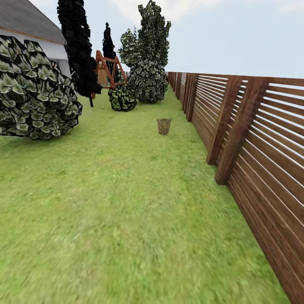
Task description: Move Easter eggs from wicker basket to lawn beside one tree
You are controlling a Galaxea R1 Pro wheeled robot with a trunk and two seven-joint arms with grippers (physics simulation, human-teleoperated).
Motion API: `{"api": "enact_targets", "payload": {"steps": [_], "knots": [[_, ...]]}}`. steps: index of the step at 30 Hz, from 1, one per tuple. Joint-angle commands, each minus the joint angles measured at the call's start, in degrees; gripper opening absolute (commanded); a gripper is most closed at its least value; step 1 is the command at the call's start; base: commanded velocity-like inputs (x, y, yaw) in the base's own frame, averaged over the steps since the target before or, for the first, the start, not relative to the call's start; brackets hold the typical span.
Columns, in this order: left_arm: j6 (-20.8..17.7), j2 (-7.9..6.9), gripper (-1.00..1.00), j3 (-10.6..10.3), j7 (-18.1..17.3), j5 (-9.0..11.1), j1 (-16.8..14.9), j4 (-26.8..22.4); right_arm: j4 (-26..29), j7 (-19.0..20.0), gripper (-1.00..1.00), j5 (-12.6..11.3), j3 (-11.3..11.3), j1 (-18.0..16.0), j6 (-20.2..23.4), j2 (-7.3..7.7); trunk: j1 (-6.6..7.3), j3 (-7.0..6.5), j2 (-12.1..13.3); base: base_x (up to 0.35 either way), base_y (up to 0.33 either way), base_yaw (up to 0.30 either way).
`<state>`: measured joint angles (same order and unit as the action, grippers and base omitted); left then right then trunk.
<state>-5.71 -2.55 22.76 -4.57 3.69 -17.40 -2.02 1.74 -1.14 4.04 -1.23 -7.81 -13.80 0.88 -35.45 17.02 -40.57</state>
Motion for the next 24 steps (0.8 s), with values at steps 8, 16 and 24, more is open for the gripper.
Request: {"api": "enact_targets", "payload": {"steps": [8,16,24], "knots": [[0.0,0.0,1.0,0.0,0.0,0.0,0.0,0.0,0.0,0.0,1.0,0.0,0.0,0.0,0.0,0.0,0.0,0.0,0.0,0.333,0.0,0.0],[0.0,0.0,1.0,0.0,0.0,0.0,0.0,0.0,0.02,0.0,1.0,0.0,0.0,0.02,0.0,0.0,0.0,0.0,0.0,0.333,0.0,0.0],[0.0,0.0,1.0,0.0,0.0,0.0,0.0,0.0,0.0,0.0,1.0,0.0,0.0,0.0,0.0,0.0,0.0,0.0,0.0,0.333,0.0,0.0]]}}
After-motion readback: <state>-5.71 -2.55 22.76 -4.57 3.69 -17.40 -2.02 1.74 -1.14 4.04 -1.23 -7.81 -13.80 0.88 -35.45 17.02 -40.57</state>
